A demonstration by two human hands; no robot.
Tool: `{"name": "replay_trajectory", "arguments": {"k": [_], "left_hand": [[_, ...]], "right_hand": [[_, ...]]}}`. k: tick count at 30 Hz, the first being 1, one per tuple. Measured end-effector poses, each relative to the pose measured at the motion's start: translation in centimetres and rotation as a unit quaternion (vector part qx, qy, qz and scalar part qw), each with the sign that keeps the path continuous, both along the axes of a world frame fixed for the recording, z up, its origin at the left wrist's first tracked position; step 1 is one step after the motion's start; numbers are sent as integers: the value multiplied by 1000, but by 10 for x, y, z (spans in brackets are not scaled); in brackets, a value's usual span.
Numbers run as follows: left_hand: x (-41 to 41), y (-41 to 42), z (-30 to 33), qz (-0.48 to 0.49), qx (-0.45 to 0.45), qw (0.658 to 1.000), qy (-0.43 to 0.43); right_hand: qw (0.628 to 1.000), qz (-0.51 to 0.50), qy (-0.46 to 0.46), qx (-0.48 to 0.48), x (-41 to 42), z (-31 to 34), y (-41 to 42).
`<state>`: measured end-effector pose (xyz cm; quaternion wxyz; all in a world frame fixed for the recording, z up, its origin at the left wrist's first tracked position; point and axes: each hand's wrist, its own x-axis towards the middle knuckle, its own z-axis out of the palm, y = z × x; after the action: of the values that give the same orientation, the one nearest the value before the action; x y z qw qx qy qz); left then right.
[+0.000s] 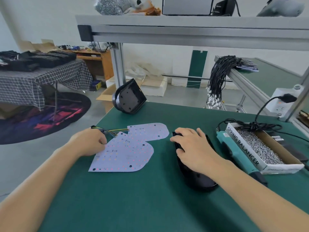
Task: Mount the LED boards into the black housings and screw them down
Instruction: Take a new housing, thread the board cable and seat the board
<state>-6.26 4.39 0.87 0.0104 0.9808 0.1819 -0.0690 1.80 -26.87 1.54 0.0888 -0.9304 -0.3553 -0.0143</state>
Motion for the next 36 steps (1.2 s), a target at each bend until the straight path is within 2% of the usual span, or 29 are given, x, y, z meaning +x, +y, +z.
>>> {"name": "replay_trajectory", "arguments": {"k": [2,4,7,9,11,13,16,19,20,22,23,25,27,28,29,30,32,34,36], "left_hand": [[-9,7,2,10,-9,998,57],[-14,9,-1,6,5,999,53],[-17,9,-4,21,44,998,-33],[-24,8,3,-2,25,991,-130],[-33,5,18,-72,-51,963,-254],[-38,-10,44,-148,-110,924,-334],[-34,-42,80,-245,-138,871,-404],[-23,-57,98,-254,-196,824,-467],[-17,-56,99,-235,-209,823,-473],[-1,-47,93,-172,-191,855,-450],[10,-42,86,-141,-182,879,-417],[33,-42,70,-79,-226,921,-307],[53,-48,50,-39,-207,956,-203],[61,-50,41,-11,-170,966,-196],[67,-52,36,25,-140,963,-230],[72,-55,35,60,-134,944,-297],[84,-71,43,64,-117,877,-462],[93,-104,62,-15,-54,825,-562],[93,-146,80,-155,31,782,-603]], "right_hand": [[999,41,18,18,-11,1,13],[996,79,22,21,-22,2,28],[991,130,25,5,-34,4,51],[987,152,50,25,-39,5,62],[975,167,104,102,-40,8,71],[950,181,151,203,-41,17,81],[909,173,223,305,-39,35,96],[839,168,286,431,-32,59,89],[814,157,301,471,-26,67,80],[759,125,351,534,-13,82,52],[736,105,367,560,-6,88,35],[711,59,380,589,7,94,0],[719,4,388,576,18,91,-34],[738,-32,385,553,23,86,-50],[764,-74,375,521,28,79,-65],[794,-119,353,480,34,70,-78],[843,-194,302,400,44,52,-98],[879,-225,273,319,55,35,-108],[904,-245,259,234,68,21,-113]]}}
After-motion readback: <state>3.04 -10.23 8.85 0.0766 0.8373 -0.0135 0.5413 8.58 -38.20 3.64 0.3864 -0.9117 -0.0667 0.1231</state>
